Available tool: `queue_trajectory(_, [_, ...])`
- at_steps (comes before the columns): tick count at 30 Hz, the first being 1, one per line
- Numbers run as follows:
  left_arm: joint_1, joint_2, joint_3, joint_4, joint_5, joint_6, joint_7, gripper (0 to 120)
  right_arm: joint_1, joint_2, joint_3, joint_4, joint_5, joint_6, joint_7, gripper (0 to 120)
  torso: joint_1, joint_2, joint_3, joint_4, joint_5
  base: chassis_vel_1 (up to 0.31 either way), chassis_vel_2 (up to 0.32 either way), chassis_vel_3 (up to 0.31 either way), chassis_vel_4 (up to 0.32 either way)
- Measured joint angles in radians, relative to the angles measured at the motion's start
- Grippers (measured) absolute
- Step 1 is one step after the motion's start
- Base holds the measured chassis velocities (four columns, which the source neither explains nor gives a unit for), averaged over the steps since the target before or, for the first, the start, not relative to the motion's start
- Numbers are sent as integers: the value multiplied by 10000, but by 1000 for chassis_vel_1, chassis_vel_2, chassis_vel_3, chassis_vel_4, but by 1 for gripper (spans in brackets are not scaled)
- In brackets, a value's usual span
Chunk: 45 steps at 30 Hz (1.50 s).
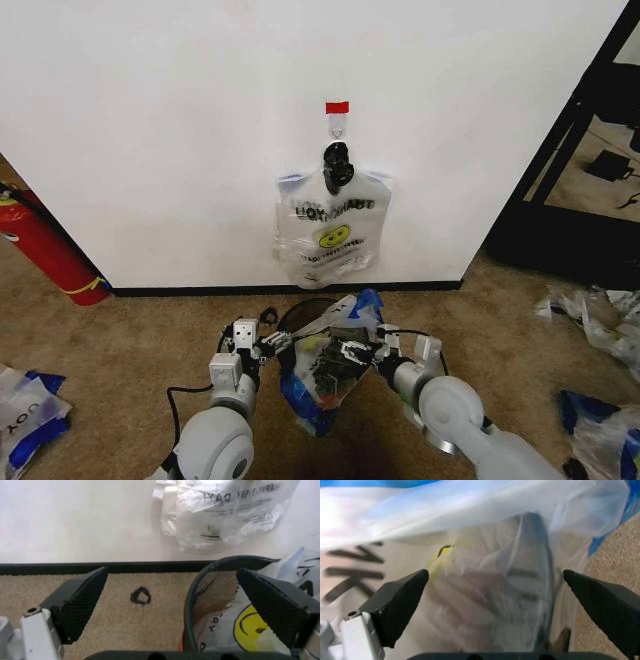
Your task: Pick up the garbage bag from the wall and place it over the trash bin.
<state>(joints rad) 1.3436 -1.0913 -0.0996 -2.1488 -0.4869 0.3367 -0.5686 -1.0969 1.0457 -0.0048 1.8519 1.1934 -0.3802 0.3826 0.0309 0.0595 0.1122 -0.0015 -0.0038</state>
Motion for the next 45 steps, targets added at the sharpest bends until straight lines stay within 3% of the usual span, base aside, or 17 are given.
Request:
queue_trajectory(7, [-17, 6, -17, 76, -7, -15, -3, 100, 493, 171, -279, -502, 45, -310, 130, 98, 0, 2, -1, -5, -2, 0, 0, 0, 0])
queue_trajectory(20, [-216, -2, 40, 245, -52, -81, -19, 100, 854, 115, -514, -644, 233, -1308, 401, 47, -1, 4, 0, 1, 6, 0, 0, 0, 0])
queue_trajectory(22, [-229, 2, 41, 245, -55, -83, -20, 100, 834, 93, -515, -579, 229, -1359, 461, 46, -1, 4, 0, 6, 7, 0, 0, 0, 0])
queue_trajectory(30, [-275, -7, 54, 182, -68, -118, -24, 100, 273, -391, -306, 3, -159, -1555, 589, 15, 1, -2, 3, 4, 6, 0, 0, 0, 0])
queue_trajectory(32, [-290, -8, 54, 105, -74, -121, -24, 100, -16, -530, -230, 245, -494, -1178, 477, 8, 2, -3, 4, 2, 5, 0, 0, 0, 0])
queue_trajectory(34, [-293, 19, 28, -65, -78, -195, 41, 100, -414, -656, -99, 455, -1229, -86, -100, 0, 1, -3, 3, -1, 1, 0, 0, 0, 0])
queue_trajectory(35, [-293, 19, 28, -65, -78, -195, 41, 100, -414, -656, -99, 455, -1229, -86, -100, 0, 1, -3, 3, -1, 1, 0, 0, 0, 0])
queue_trajectory(40, [-143, 206, -55, -314, 912, -1105, 971, 100, -1070, -640, 448, 476, -2874, 2857, -1835, 0, 1, -3, 1, -1, 2, 0, 0, 0, 0])
queue_trajectory(41, [-143, 206, -55, -314, 912, -1105, 971, 100, -1070, -640, 448, 476, -2874, 2857, -1835, 0, 1, -3, 1, -1, 2, 0, 0, 0, 0])
queue_trajectory(45, [142, 317, -111, -390, 2321, -2153, 2121, 100, -1371, -553, 808, 381, -3750, 4557, -2493, 0, 1, -3, 1, 0, 0, 0, 0, 0, 0])
